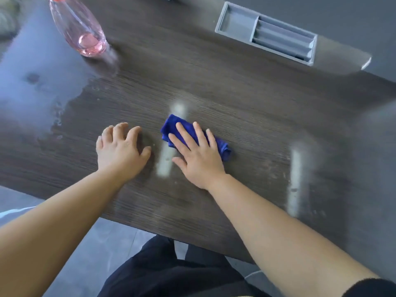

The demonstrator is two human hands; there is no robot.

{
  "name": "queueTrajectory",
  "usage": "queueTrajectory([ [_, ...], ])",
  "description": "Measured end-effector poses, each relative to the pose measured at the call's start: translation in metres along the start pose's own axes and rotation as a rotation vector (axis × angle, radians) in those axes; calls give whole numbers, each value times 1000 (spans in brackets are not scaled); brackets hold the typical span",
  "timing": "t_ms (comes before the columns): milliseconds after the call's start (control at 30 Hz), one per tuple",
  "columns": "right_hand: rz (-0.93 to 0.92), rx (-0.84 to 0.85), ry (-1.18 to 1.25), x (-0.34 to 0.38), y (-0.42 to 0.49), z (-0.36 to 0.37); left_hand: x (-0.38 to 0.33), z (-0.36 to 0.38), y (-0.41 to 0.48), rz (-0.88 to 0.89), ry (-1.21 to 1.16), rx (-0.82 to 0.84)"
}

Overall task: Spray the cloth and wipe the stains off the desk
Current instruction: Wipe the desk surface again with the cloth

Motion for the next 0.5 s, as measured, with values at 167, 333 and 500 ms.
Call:
queueTrajectory([
  [167, 296, -34, -85, -64, 44, -6, 31, -3, 13, -67, 125, 174],
  [333, 398, 81, -34, 21, 80, 9, 35, 1, 16, -71, 85, 199],
  [500, -233, -14, 14, 13, 47, 7, 37, 3, 13, -72, 107, 178],
])
Point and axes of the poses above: each hand's wrist, its own y-axis towards the middle knuckle, its own z-axis out of the palm, x = y × z, the point moved 3 cm from there along y, towards the middle knuckle, and after that the axes turned 13 degrees about -x, right-handed, at the moved point
